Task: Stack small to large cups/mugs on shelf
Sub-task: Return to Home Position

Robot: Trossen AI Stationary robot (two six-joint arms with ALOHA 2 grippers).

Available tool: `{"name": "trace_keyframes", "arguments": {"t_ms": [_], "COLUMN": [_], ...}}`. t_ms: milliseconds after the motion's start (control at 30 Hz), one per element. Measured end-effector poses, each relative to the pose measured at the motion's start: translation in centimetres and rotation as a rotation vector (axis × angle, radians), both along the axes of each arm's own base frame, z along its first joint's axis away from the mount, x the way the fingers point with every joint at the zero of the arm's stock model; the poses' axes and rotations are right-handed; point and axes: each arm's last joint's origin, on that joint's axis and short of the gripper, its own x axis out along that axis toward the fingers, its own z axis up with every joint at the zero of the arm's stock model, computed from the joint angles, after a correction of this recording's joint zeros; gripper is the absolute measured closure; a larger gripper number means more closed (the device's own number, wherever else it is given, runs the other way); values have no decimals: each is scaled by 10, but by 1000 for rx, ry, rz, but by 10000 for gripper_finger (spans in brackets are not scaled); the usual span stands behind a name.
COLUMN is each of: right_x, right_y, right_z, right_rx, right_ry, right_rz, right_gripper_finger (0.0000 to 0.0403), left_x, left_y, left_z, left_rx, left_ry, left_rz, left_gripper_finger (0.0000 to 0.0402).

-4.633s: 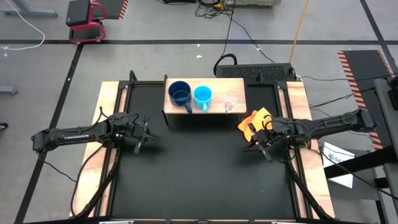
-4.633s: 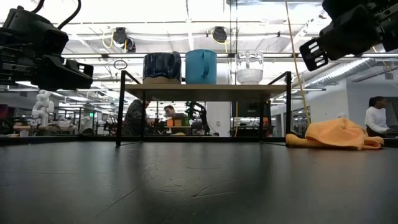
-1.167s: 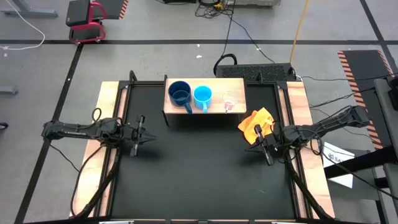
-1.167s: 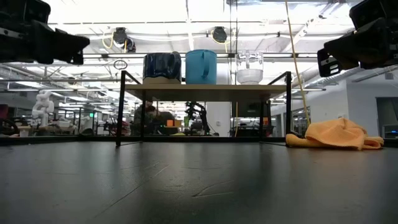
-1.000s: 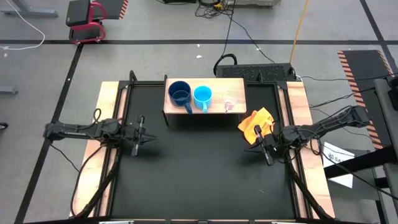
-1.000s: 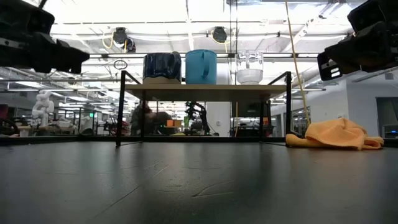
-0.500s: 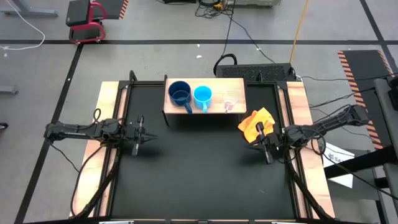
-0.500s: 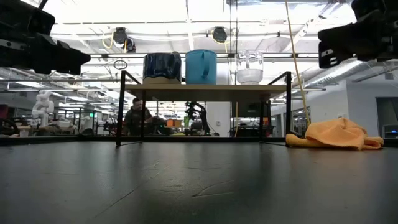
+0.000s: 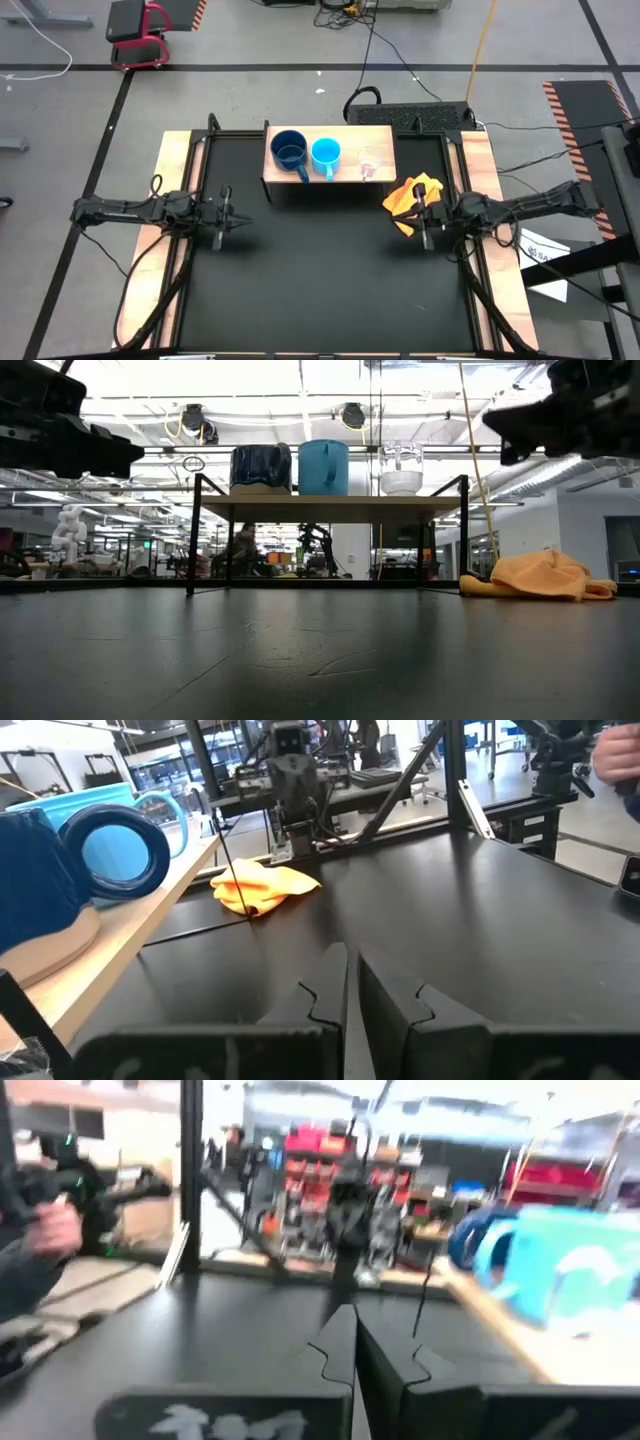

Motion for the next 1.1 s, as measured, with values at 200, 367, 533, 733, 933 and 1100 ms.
{"name": "trace_keyframes", "arguments": {"t_ms": [200, 367, 533, 733, 933, 1100], "right_x": [0, 0, -1, -5, -7, -17], "right_y": [-13, -14, -14, -12, -4, -1], "right_z": [6, 2, -27, -38, -20, 4], "right_rx": [-14, -85, -81, -42, -69, -106], "right_ry": [-59, -24, 290, 416, 224, -27], "right_rz": [-75, -68, -54, -8, 112, 138], "right_gripper_finger": [403, 403, 403, 403, 403, 403], "left_x": [0, 0, 1, 6, 8, 7], "left_y": [0, 0, 0, 0, -1, -2], "left_z": [0, 0, -2, -9, -13, -12], "left_rx": [-1, 0, -21, -40, -34, -30], "left_ry": [-1, -1, 25, 114, 156, 140], "left_rz": [-7, -8, -7, -2, -1, -23], "left_gripper_finger": [371, 371, 371, 371, 371, 371]}}
